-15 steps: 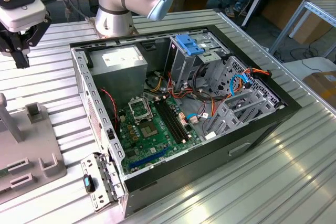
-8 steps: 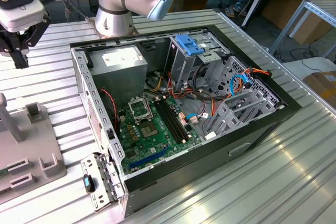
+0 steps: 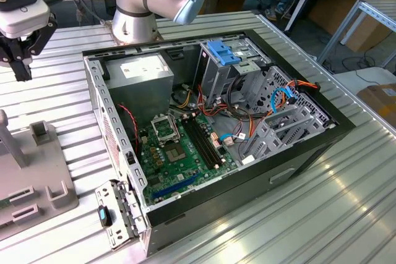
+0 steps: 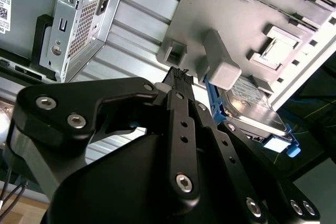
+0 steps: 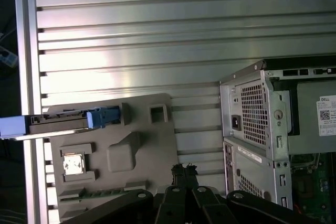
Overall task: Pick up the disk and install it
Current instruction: 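Reach for the disk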
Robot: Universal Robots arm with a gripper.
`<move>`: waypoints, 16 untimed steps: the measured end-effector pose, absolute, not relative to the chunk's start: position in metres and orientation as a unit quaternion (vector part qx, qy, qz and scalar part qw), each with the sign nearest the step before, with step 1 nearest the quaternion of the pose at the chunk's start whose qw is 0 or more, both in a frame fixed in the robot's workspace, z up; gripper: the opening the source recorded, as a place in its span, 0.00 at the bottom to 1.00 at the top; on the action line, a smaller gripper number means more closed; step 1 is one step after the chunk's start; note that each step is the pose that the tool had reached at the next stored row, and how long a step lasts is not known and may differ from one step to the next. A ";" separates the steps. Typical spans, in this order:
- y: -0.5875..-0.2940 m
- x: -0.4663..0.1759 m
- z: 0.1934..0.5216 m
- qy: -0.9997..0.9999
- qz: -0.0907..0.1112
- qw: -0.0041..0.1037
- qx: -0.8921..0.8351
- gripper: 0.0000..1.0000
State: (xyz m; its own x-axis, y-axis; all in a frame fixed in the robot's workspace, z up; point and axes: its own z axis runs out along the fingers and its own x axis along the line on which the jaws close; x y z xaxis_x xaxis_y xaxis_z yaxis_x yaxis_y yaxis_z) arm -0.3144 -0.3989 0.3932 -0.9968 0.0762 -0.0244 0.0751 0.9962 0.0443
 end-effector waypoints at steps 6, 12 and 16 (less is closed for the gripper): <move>-0.399 -0.318 0.393 0.999 0.022 0.013 0.038 0.11; -0.399 -0.321 0.393 0.999 0.022 0.013 0.038 0.11; -0.399 -0.322 0.393 0.999 0.022 0.013 0.038 0.11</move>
State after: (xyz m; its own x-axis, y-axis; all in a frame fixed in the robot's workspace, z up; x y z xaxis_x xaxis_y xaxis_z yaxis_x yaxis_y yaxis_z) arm -0.3222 -0.3990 0.3932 -0.9968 0.0764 -0.0244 0.0753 0.9962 0.0443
